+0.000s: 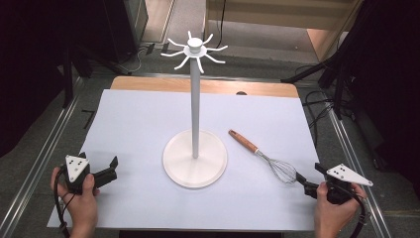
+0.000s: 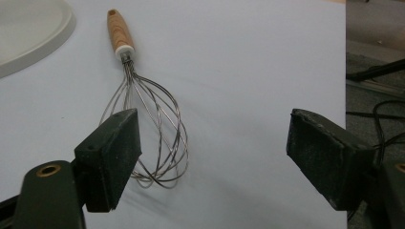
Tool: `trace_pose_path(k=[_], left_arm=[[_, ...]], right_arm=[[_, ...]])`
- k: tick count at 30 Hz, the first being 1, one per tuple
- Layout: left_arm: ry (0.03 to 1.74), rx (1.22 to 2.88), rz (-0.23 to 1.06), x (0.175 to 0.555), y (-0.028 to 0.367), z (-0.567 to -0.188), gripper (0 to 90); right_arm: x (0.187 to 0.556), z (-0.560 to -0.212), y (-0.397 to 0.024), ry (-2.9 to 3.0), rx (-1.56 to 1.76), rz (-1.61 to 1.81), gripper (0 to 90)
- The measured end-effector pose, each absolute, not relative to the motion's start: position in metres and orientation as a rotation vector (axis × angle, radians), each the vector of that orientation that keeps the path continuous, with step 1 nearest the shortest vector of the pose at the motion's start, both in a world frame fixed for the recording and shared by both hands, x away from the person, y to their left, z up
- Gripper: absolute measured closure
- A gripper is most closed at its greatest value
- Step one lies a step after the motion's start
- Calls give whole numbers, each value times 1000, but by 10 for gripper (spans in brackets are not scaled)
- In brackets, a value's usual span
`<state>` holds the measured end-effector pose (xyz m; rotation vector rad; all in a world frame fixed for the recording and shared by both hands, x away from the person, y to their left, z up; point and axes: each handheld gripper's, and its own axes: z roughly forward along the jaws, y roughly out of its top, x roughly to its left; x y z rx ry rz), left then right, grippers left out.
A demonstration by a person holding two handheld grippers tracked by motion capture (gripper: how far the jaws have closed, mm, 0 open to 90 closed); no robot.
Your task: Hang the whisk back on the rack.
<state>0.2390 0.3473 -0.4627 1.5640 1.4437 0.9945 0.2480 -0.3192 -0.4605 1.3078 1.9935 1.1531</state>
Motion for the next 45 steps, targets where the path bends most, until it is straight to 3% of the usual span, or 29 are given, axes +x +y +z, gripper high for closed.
trace_pose_path(k=[25,29,45], left_arm=[[1439,1604,1011,241,344,-463,0],[1439,1604,1010,241,344,-463,0],[1440,1609,1015,241,343,-463,0]], right_arm=[[295,-425,-275,2354,1164,861,242],[300,-421,-268,2389,1144,849,314],[331,-421,-243,2547,1142,698,348]])
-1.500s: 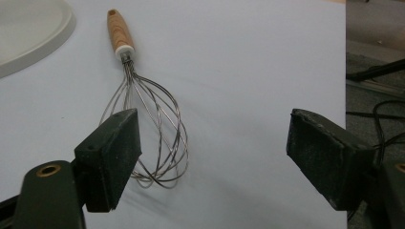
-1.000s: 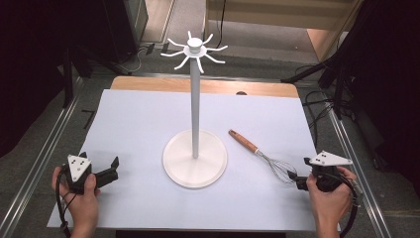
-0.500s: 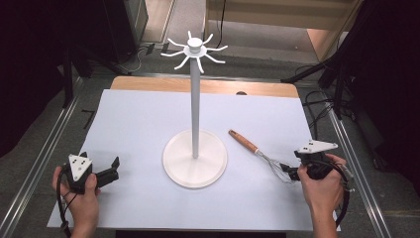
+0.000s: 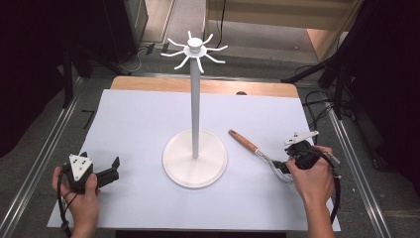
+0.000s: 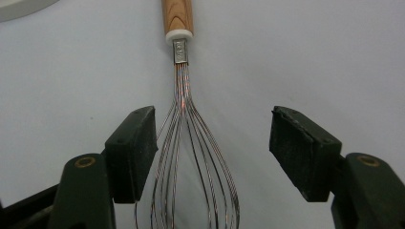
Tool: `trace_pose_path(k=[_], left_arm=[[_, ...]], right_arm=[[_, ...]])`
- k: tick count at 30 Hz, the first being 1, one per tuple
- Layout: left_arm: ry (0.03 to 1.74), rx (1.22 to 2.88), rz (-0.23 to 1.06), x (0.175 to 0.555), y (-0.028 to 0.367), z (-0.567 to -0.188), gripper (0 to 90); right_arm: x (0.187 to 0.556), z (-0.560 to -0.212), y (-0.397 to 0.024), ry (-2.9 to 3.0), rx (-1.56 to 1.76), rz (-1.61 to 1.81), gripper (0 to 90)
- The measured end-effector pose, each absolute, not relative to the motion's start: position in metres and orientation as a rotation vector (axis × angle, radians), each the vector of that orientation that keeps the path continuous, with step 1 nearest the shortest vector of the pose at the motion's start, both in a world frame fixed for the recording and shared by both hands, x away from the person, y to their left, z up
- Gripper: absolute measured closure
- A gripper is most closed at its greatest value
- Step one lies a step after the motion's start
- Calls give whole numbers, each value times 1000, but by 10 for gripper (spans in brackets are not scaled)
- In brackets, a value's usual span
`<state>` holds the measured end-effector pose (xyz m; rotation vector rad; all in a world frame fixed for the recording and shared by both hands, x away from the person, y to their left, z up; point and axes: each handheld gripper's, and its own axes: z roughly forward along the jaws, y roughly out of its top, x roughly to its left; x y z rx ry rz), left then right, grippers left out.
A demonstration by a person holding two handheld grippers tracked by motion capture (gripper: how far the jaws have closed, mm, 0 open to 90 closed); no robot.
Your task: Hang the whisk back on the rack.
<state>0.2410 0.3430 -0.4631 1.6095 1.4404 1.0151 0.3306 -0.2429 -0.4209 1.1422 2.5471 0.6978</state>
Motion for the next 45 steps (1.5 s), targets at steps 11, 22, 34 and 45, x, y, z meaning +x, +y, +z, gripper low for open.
trace_pose_path(k=[11,22,34,45], left_arm=[[1439,1605,1009,241,344,-463,0],[1438,1607,1006,241,344,-463,0],[1450,1597,997,242,345,-463,0],[1450,1595,991,242,345,-463,0]], right_arm=[[348,-425,-226,2637,1170,601,369],[362,-428,-214,2684,1188,532,382],[374,-423,-201,2716,1215,466,385],[386,-413,-190,2729,1208,384,410]])
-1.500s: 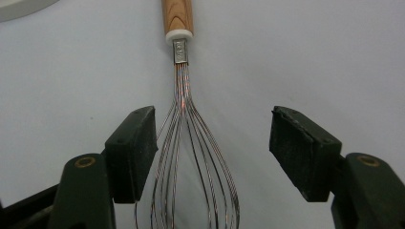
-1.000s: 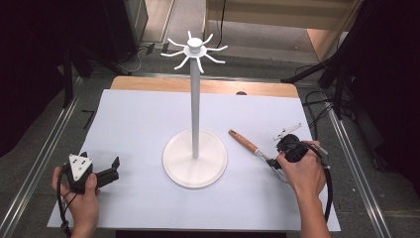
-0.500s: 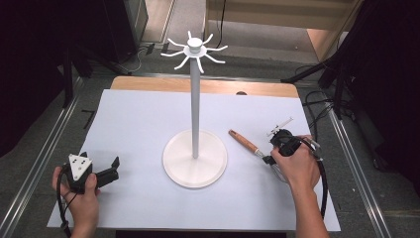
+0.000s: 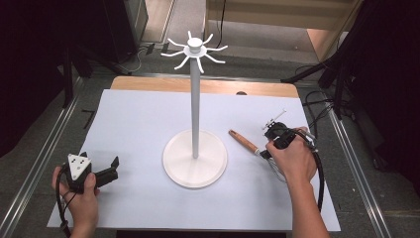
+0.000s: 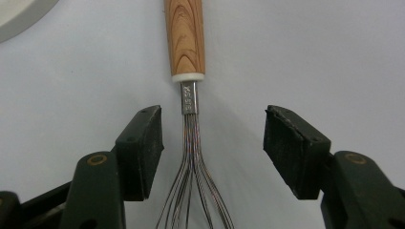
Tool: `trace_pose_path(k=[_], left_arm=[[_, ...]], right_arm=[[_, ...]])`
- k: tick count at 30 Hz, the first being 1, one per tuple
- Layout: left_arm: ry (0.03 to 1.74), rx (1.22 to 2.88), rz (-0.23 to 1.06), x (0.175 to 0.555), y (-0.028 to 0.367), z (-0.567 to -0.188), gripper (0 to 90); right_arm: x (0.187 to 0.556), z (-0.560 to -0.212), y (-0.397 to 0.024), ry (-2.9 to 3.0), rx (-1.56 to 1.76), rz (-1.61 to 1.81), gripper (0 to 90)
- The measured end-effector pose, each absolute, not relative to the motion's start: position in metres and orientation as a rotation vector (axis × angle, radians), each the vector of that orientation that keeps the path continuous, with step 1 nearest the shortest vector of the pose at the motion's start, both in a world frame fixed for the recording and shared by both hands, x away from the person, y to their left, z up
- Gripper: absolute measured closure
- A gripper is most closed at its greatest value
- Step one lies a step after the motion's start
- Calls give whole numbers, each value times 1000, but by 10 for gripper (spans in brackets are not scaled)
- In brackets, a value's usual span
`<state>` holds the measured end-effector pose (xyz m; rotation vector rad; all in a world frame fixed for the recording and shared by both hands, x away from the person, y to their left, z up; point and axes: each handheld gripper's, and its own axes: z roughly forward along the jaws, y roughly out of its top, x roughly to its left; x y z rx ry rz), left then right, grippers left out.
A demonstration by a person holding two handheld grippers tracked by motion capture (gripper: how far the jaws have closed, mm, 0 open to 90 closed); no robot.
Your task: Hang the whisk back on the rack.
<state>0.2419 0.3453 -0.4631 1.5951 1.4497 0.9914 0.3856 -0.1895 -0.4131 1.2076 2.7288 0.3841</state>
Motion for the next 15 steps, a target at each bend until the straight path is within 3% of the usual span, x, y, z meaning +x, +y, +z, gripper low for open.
trace_pose_path(k=[10,13,15], left_arm=[[1450,1604,992,242,345,-463,0],[1445,1602,990,242,345,-463,0],[1444,1601,991,242,345,-463,0]], right_arm=[[400,-421,-174,2774,1229,341,477],[405,-421,-169,2789,1227,327,561],[408,-421,-164,2795,1235,310,565]])
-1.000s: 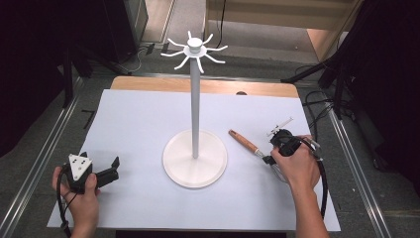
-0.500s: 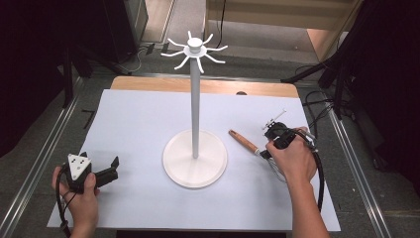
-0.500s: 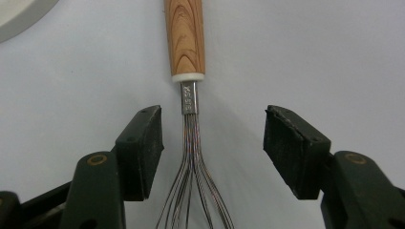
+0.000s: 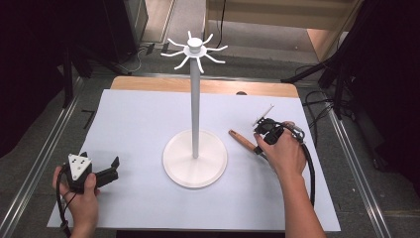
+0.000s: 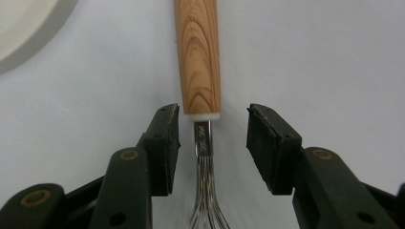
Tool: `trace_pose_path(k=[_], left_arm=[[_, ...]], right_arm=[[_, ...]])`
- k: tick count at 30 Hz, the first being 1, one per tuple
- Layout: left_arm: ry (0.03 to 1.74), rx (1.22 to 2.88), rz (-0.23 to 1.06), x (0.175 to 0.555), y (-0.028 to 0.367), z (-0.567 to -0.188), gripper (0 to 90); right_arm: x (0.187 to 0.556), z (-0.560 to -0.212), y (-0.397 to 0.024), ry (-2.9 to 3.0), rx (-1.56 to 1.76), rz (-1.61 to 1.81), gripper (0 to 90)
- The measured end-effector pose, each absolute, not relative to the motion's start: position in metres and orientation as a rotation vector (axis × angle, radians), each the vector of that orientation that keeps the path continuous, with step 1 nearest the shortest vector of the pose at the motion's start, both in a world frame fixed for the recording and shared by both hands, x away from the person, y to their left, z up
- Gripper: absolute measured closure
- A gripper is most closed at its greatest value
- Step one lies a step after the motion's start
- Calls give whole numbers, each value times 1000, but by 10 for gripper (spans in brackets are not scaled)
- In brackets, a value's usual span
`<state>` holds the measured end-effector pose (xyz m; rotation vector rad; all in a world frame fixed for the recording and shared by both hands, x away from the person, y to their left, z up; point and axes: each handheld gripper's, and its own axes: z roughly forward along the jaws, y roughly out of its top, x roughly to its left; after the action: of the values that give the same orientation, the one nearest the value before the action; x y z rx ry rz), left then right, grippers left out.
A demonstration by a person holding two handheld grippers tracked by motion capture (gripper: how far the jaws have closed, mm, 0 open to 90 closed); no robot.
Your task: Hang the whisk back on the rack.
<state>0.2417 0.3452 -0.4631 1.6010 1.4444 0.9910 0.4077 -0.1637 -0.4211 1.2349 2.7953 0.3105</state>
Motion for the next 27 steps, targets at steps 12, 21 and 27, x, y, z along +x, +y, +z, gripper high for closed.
trace_pose_path(k=[12,21,27], left_arm=[[1443,1613,991,242,345,-463,0],[1438,1617,994,242,344,-463,0],[1442,1611,996,241,344,-463,0]], right_arm=[[419,-431,-144,2843,1189,231,697],[428,-435,-133,2875,1166,125,687],[433,-438,-132,2901,1184,119,698]])
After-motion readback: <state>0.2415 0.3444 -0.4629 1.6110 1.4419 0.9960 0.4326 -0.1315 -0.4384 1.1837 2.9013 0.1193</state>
